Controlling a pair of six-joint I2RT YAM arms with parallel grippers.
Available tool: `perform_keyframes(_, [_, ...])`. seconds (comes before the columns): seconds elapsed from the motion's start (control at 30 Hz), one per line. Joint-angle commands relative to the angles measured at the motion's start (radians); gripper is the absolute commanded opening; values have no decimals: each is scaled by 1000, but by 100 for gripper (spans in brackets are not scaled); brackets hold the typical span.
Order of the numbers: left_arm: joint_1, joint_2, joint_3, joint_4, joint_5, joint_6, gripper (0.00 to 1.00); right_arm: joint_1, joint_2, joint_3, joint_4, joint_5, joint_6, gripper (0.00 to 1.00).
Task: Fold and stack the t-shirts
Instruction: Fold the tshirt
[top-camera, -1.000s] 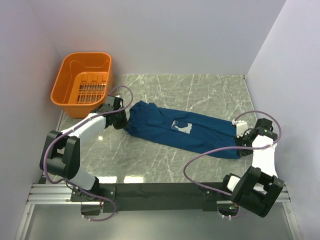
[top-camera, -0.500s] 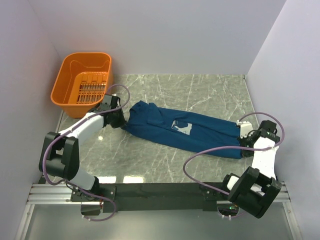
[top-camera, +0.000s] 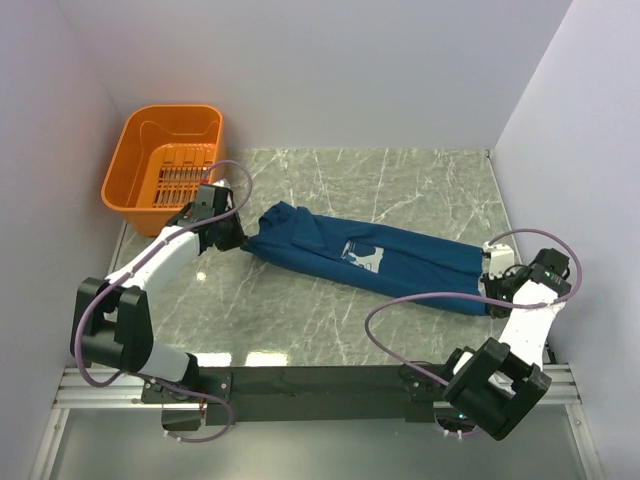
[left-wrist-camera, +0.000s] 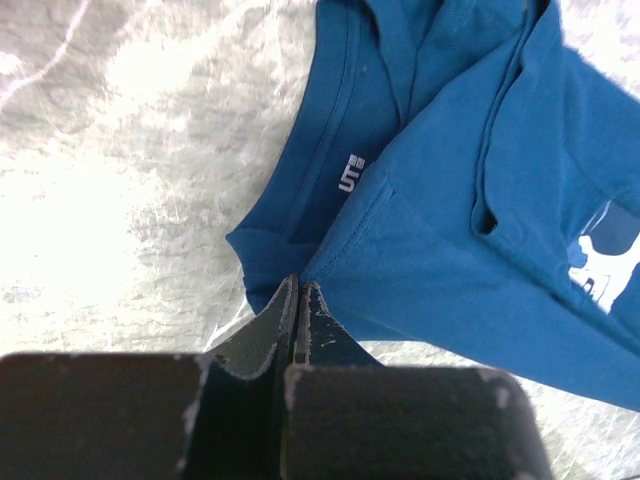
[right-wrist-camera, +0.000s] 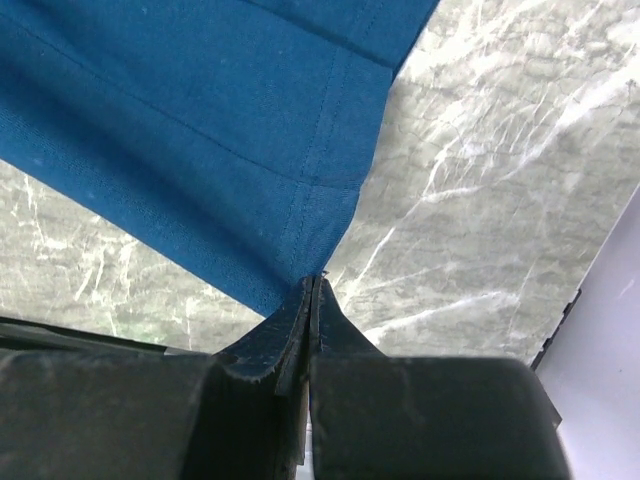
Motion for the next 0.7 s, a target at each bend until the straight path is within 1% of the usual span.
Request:
perform_keyframes(0.0, [15, -32, 44, -6, -33, 14, 1, -31, -16, 42, -33, -33, -64, 0])
perform_keyframes(0.2, [16, -9, 44, -10, -33, 15, 1, -35, 13, 4, -35, -21, -94, 0])
perform_keyframes(0.4, [16, 45, 41, -15, -20, 20, 1, -35, 130, -53, 31, 38, -101, 0])
perform_keyframes(0.53, [16, 60, 28, -12, -10, 20, 1, -34, 168, -72, 65, 44, -98, 1])
perform_keyframes(0.57, [16, 66, 25, -10, -7, 21, 1, -34, 173, -70, 68, 41, -97, 6])
perform_keyframes(0.63, [16, 71, 25, -10, 1, 23, 1, -32, 184, -61, 70, 33, -94, 13])
perform_keyframes(0.67, [16, 73, 25, -10, 1, 23, 1, -34, 185, -56, 67, 29, -92, 21])
